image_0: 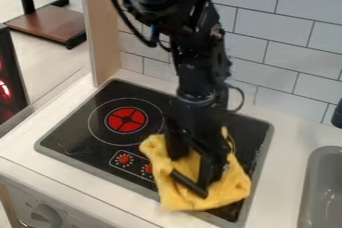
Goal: Move cloth from bottom right to top left
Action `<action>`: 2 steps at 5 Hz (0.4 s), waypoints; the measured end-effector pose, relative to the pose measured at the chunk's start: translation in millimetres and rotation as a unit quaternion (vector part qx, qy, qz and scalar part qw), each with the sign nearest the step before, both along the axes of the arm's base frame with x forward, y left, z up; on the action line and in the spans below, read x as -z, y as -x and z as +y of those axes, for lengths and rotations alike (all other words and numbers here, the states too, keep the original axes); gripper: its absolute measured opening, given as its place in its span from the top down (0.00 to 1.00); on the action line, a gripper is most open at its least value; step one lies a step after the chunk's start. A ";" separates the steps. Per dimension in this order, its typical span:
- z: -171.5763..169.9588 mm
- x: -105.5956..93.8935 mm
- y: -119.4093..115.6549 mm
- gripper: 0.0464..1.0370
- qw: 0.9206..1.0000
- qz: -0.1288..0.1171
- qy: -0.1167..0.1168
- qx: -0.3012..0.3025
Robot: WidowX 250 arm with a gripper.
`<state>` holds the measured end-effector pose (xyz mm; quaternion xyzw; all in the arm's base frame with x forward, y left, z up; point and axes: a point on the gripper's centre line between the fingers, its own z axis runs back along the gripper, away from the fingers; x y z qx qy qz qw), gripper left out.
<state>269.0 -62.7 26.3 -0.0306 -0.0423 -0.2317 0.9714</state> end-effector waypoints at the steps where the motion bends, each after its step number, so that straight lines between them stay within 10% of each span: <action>1: 0.9 0.5 -16.6 0.04 1.000 -0.009 -0.002 -0.007; 2: 7.2 -0.9 -23.8 0.04 1.000 -0.014 0.001 -0.022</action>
